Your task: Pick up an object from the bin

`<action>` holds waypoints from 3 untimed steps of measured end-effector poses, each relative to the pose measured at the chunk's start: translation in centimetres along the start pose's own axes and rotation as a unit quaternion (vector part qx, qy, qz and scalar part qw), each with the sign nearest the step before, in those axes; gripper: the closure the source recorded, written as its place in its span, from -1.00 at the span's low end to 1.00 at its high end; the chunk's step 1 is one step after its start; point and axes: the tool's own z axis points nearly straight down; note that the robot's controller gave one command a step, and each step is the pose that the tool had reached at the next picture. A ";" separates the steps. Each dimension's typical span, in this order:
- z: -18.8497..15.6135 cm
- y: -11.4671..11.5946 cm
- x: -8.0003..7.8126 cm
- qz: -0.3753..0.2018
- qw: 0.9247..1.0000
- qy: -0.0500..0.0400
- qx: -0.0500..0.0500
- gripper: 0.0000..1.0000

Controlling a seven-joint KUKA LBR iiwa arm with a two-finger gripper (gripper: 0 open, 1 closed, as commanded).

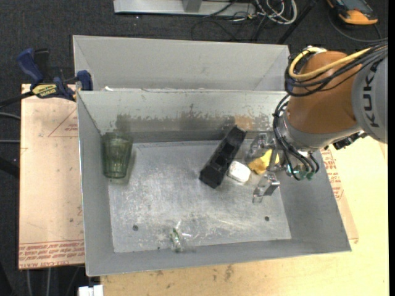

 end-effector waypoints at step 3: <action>2.8 0.1 -7.2 -0.072 0.997 0.000 0.000 -1.00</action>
Offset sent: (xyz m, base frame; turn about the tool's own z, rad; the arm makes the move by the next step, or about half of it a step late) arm 0.0918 -0.0090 -0.1160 -0.2595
